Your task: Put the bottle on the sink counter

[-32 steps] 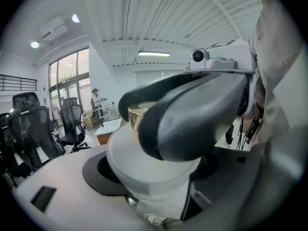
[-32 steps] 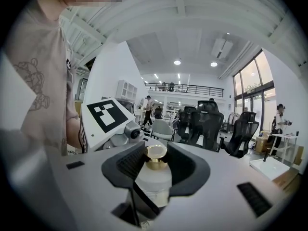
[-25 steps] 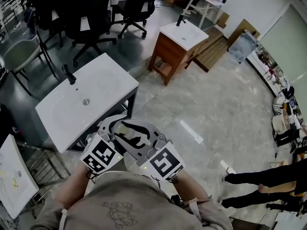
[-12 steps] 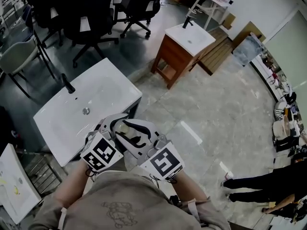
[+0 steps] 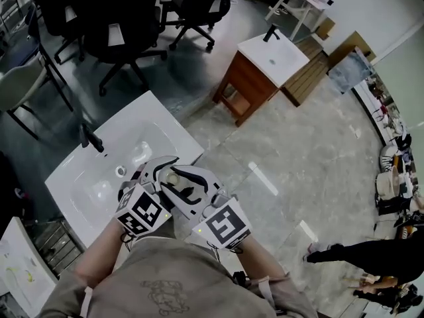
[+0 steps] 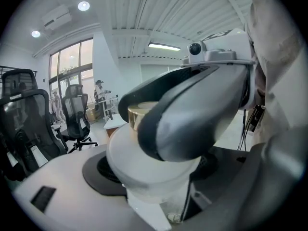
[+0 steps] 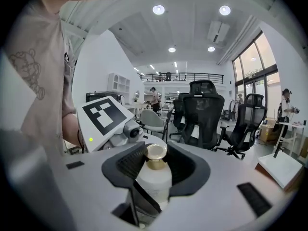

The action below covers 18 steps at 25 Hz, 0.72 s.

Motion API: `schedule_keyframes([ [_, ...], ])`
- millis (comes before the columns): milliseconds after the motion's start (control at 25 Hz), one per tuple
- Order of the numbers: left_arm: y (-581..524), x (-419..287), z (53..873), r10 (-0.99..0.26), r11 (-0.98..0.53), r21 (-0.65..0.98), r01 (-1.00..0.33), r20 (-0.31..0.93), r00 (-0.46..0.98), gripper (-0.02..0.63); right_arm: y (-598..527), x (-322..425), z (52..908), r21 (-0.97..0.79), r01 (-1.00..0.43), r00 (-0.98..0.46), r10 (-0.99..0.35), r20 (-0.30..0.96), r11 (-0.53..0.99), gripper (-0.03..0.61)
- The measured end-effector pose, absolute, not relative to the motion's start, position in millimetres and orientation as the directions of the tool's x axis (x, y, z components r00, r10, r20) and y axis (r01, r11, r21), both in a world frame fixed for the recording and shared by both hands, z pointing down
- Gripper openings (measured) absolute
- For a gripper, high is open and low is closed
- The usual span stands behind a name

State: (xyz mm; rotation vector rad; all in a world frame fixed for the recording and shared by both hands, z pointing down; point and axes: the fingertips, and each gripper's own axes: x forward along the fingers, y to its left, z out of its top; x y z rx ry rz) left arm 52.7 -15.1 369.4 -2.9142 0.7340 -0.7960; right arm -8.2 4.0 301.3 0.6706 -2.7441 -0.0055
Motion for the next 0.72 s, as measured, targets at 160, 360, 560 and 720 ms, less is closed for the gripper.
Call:
schedule_keyframes([
  [160, -60.2, 37.9, 377.8, -0.476, -0.876, -0.186, -0.445, 0.479, 0.737, 0.325, -39.2, -21.1, 309.8, 0.07, -0.444, -0.837, -0.442, 0.324, 0.893, 0.147],
  [360, -110.0, 26.9, 387.3, -0.479, -0.875, -0.186, -0.447, 0.465, 0.745, 0.325, -88.6, -33.2, 320.0, 0.08, -0.445, -0.83, -0.444, 0.338, 0.892, 0.147],
  [560, -149.4, 24.2, 401.8, -0.481, -0.875, -0.193, -0.443, 0.445, 0.756, 0.325, -127.4, -37.2, 336.2, 0.098, -0.442, -0.825, -0.447, 0.347, 0.892, 0.147],
  [720, -177.8, 24.3, 415.2, -0.495, -0.868, -0.197, -0.456, 0.43, 0.755, 0.325, -154.4, -37.9, 350.6, 0.112, -0.428, -0.823, -0.439, 0.361, 0.897, 0.147],
])
